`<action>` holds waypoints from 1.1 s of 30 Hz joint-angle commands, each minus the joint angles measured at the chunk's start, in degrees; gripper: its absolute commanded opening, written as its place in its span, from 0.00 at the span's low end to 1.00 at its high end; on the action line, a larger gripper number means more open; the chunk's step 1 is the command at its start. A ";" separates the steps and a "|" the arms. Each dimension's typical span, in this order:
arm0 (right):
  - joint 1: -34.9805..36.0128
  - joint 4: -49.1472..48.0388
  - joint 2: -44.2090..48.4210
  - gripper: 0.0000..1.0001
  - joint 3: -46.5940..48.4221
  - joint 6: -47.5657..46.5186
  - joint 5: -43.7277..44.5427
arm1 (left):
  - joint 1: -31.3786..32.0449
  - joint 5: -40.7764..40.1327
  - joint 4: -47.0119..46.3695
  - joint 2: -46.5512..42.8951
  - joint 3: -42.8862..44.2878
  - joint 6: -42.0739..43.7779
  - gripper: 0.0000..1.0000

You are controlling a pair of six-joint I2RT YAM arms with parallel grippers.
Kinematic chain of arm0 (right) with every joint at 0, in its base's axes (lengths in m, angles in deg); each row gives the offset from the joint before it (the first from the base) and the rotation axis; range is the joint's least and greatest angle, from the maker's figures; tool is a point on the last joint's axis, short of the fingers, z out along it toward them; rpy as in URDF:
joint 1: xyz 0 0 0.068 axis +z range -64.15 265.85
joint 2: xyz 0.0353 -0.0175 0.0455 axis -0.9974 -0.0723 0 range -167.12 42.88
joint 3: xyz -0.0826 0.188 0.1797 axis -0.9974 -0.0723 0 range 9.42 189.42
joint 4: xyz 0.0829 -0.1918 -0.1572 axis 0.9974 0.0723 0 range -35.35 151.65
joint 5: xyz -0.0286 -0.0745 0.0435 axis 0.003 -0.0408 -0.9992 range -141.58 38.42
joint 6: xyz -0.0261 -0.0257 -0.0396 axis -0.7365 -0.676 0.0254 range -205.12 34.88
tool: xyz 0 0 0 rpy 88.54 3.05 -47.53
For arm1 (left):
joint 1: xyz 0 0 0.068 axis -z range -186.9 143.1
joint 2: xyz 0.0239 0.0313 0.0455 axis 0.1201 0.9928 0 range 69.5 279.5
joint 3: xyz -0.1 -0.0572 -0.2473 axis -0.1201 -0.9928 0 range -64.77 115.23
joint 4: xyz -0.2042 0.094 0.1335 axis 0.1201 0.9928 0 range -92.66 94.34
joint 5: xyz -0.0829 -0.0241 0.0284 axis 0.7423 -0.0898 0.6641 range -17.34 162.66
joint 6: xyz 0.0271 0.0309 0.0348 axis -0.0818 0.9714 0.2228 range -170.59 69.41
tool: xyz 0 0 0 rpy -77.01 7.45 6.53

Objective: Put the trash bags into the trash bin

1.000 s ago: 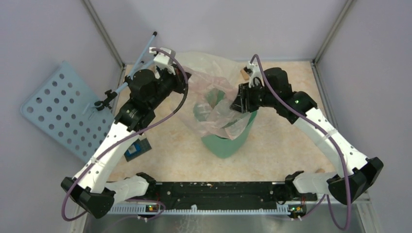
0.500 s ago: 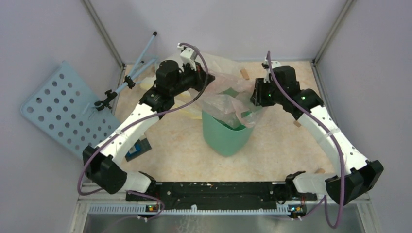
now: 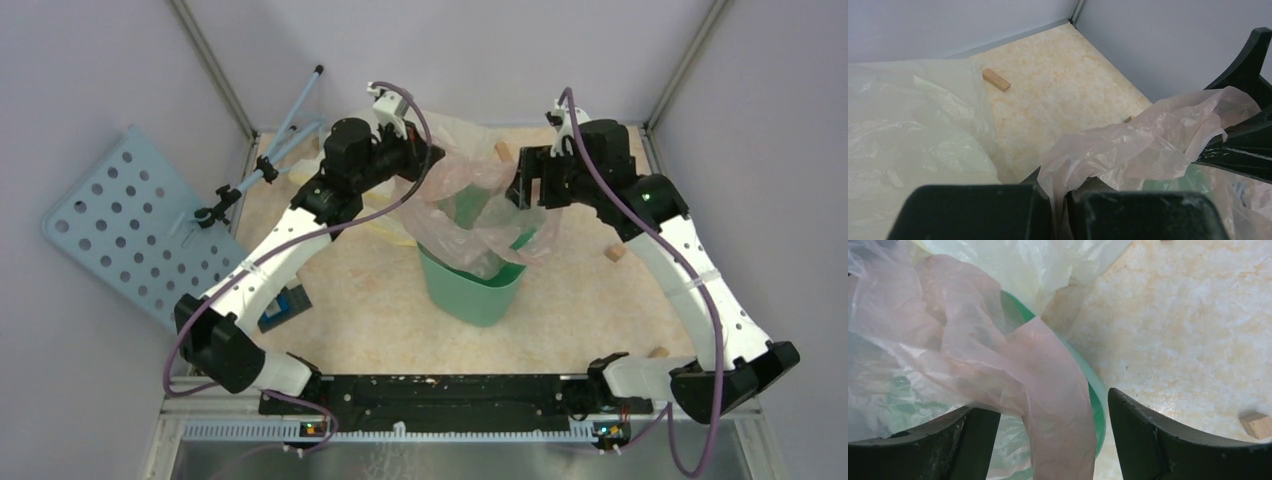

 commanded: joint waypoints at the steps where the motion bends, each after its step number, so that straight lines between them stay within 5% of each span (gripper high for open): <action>1: -0.20 5.02 2.28 0.79 4.65 0.10 -1.51 | -0.02 -1.87 -1.22 -3.49 2.12 1.26 0.00; 18: -0.20 14.00 17.16 0.84 -4.61 3.43 0.42 | 0.01 -4.44 0.90 -6.81 0.84 3.26 0.00; 27: -0.20 5.41 21.28 0.52 -11.46 7.61 -2.22 | 0.01 -4.01 2.66 -9.54 0.68 3.12 0.07; 31: -0.20 2.55 22.14 0.10 -12.08 9.35 -4.24 | 0.01 -5.23 4.41 -11.18 0.61 3.85 0.28; 33: -0.20 2.80 22.32 0.00 -11.68 9.68 -4.10 | 0.01 -6.30 5.74 -12.05 0.60 4.93 0.35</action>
